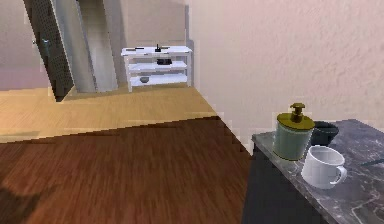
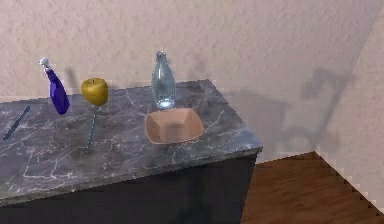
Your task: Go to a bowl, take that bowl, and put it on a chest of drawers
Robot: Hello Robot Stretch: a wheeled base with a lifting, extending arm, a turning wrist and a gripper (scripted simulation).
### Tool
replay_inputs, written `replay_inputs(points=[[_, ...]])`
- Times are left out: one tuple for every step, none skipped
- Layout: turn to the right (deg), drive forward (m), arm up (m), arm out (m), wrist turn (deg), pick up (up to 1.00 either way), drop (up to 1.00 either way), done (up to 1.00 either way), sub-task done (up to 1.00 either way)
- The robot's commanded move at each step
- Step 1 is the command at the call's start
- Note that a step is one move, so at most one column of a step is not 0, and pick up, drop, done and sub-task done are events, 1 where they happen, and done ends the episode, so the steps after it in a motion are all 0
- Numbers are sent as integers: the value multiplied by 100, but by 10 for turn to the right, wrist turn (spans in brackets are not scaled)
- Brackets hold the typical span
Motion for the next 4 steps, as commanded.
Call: replay_inputs(points=[[0, 0, 38, 0, 0, 0, 0, 0, 0], [0, 0, 0, 22, 0, 0, 0, 0, 0], [0, 0, 0, 0, 450, 0, 0, 0, 0], [0, 0, 0, 0, 450, 0, 0, 0, 0]])
